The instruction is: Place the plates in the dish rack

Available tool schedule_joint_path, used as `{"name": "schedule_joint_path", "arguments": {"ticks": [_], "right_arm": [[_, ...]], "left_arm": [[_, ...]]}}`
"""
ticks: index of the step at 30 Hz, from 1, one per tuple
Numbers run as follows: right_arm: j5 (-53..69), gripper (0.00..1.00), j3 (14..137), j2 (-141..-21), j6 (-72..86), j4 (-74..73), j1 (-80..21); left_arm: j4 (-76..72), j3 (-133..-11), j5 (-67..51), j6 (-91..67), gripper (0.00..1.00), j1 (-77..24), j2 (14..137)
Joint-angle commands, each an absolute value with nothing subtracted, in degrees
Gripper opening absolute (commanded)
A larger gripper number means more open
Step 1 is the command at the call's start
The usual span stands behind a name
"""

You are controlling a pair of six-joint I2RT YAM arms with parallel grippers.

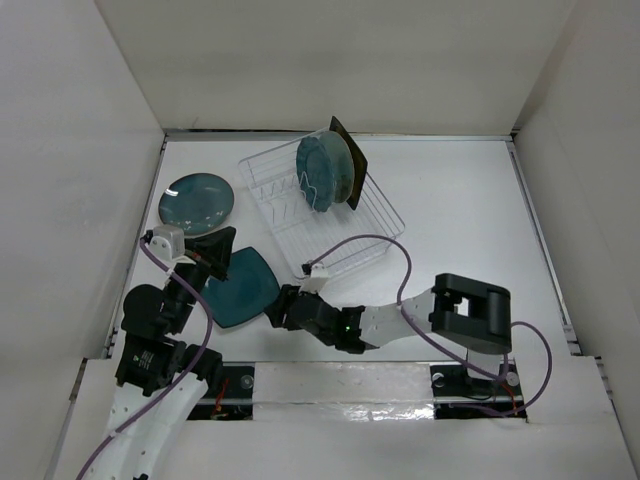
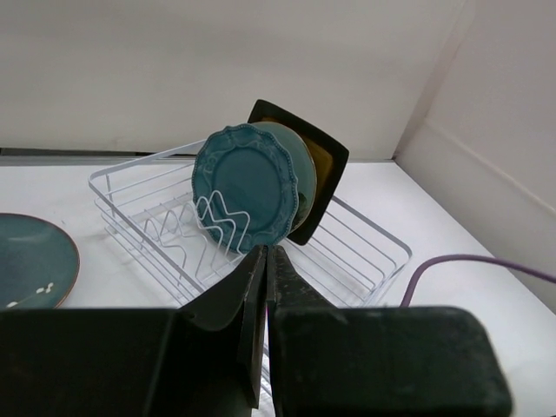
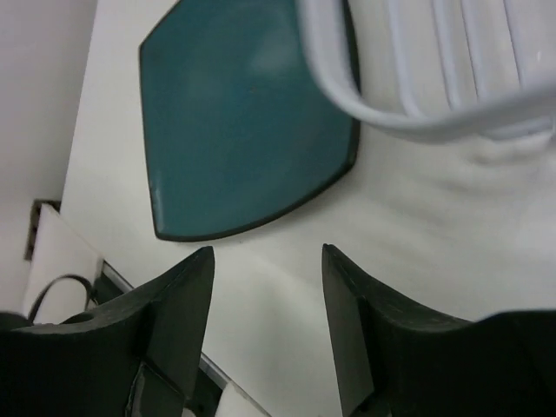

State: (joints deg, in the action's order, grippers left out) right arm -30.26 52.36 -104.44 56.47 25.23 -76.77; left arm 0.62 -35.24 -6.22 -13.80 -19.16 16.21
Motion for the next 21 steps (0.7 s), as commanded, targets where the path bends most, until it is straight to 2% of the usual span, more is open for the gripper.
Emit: {"name": "schedule_joint_path", "arguments": {"ticks": [1, 6, 10, 21], "right_arm": [[-35.5, 0.59, 53.6, -106.5, 72.7, 34.5, -78.4], [-36.5, 0.59, 59.6, -113.6, 80.9, 27.6, -80.2], [-35.2, 0.59, 60.9, -118.9, 88.1, 27.6, -80.2], [-33.7, 0.58, 64.6, -127.1, 95.7, 29.6, -77.9]], "left_arm": [[-1.2, -35.9, -5.8, -13.7, 0.01, -19.4, 15.0], [-1.3, -35.9, -5.4, -13.7, 0.03, -19.4, 14.7], [-1.2, -35.9, -5.8, -13.7, 0.04, -19.4, 14.2], [-1.3, -35.9, -5.9, -13.8, 0.04, -19.4, 13.0]]}}
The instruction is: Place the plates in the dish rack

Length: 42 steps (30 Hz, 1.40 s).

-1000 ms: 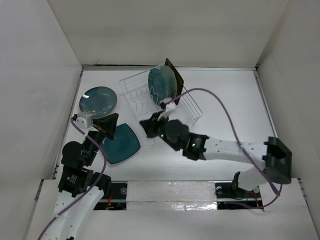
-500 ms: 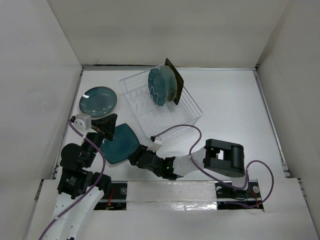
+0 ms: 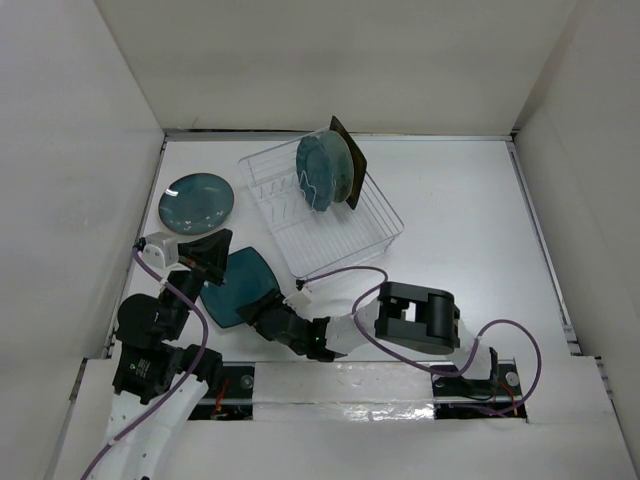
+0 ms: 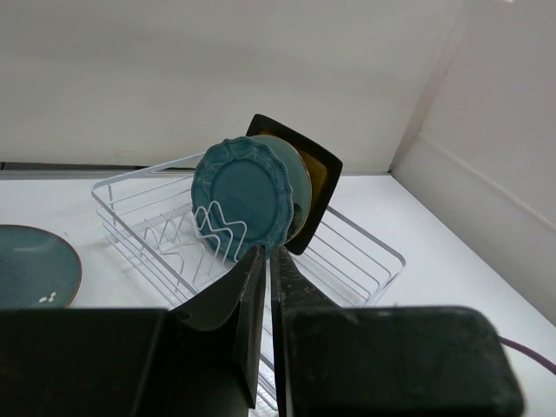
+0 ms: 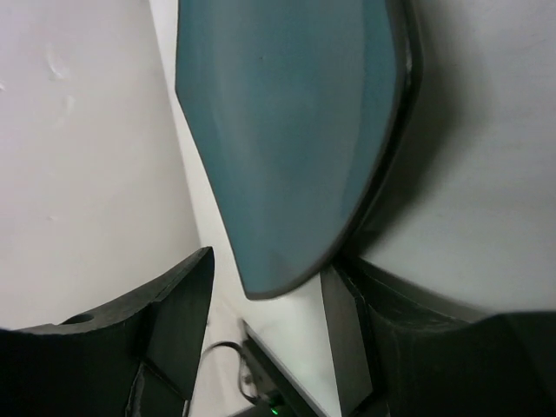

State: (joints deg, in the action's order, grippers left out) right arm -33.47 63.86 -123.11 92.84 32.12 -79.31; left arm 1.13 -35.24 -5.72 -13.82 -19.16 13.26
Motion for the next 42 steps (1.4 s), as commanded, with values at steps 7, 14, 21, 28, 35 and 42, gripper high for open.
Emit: {"name": "schedule_joint_path", "arguments": {"ticks": [7, 14, 21, 28, 35, 42], "right_arm": [[-32.2, 0.4, 65.8, -131.8, 98.1, 35.6, -75.4], [-29.6, 0.03, 63.9, -134.4, 98.0, 43.6, -74.0], [-30.2, 0.0, 58.7, -130.0, 93.7, 46.7, -76.2], [-35.3, 0.0, 52.2, -118.0, 83.4, 48.1, -81.8], [-41.2, 0.0, 50.9, -105.8, 66.2, 43.9, -83.5], [-45.4, 0.0, 50.1, -93.7, 51.3, 41.2, -83.5]], "left_arm": [[-1.0, -36.1, -5.9, -13.8, 0.05, -19.4, 13.9], [-0.8, -36.3, -6.2, -13.8, 0.05, -19.4, 14.8], [-0.8, -36.4, -5.6, -13.5, 0.04, -19.4, 15.0], [-0.9, -36.3, -5.1, -13.4, 0.05, -19.4, 14.4], [-1.0, -36.5, -1.7, -12.7, 0.04, -19.4, 12.9], [-2.0, -37.8, -1.6, -13.3, 0.05, -19.4, 12.7]]}}
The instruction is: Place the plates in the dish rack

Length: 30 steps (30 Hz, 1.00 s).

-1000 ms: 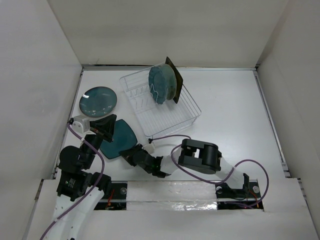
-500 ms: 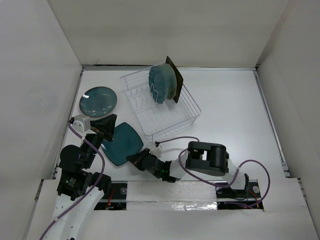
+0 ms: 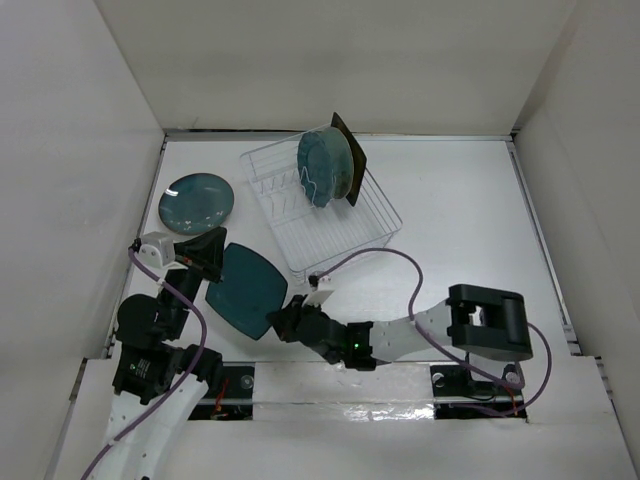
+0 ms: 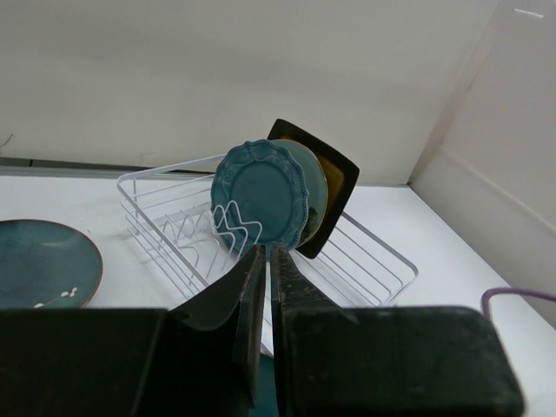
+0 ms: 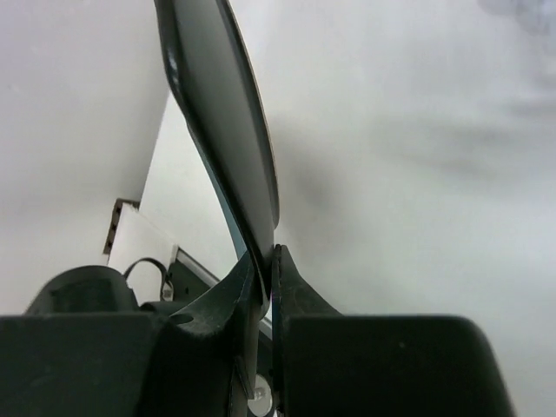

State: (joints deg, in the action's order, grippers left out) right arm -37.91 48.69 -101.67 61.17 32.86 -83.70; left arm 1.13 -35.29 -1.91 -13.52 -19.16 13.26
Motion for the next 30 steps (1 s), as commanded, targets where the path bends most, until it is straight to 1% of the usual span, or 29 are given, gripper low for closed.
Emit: {"name": "schedule_joint_path", "arguments": {"ticks": [1, 4, 7, 15, 16, 21, 30], "right_arm": [[-45.7, 0.0, 50.4, -92.4, 48.3, 40.5, -83.5], [-45.1, 0.0, 52.1, -87.7, 42.6, 38.4, -82.4], [-40.4, 0.0, 53.5, -84.4, 40.6, 37.8, -78.7], [-32.3, 0.0, 58.6, -82.4, 35.4, 37.4, -67.1], [-31.6, 0.0, 59.1, -82.7, 34.9, 37.6, -64.0], [-30.3, 0.0, 65.5, -87.9, 28.0, 38.1, -55.7], [-32.1, 0.0, 76.0, -97.6, 18.3, 37.3, -48.0]], "left_arm": [[-2.1, -38.1, -1.8, -13.6, 0.05, -19.4, 12.9], [-1.8, -39.7, -2.3, -13.9, 0.05, -19.4, 13.7], [-1.8, -40.7, -2.5, -14.6, 0.05, -19.4, 13.9], [-1.7, -45.7, -2.9, -15.7, 0.08, -19.4, 12.2], [-1.6, -45.7, -3.3, -15.9, 0.08, -19.4, 12.4], [-1.6, -42.5, -6.4, -16.7, 0.08, -19.4, 12.8], [-1.9, -36.1, -6.3, -15.3, 0.09, -19.4, 14.5]]}}
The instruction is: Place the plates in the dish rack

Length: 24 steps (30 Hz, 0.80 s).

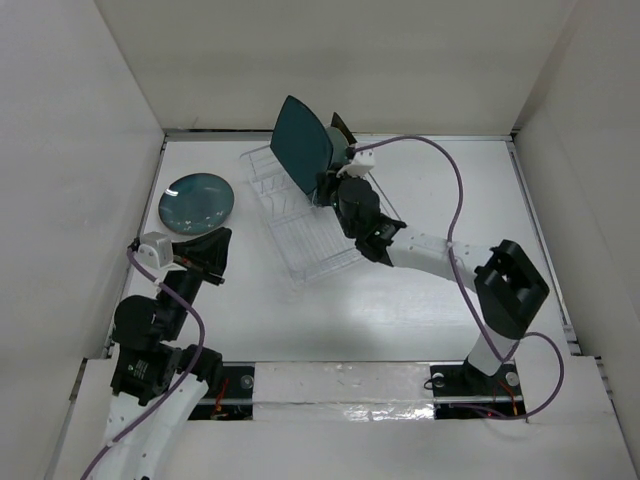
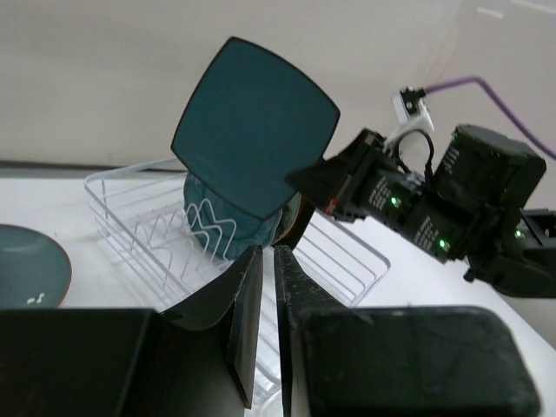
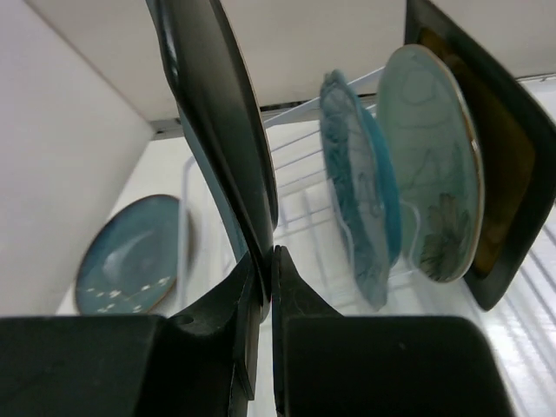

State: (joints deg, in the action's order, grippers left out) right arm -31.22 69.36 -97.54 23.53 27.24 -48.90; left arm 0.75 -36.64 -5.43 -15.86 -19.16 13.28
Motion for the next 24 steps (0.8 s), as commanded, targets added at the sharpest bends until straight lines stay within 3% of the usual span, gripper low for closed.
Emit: {"name": "schedule_joint_path", "arguments": {"ticks": [1, 24], "right_arm": [[-32.3, 0.0, 77.7, -98.5, 17.4, 37.3, -47.2], [-42.8, 0.0, 86.7, -115.2, 8.1, 37.3, -49.0]], "left_arm": [[-1.8, -35.9, -6.6, -15.2, 0.09, -19.4, 14.8], [-1.7, -35.9, -7.1, -14.3, 0.09, -19.4, 17.1]]}}
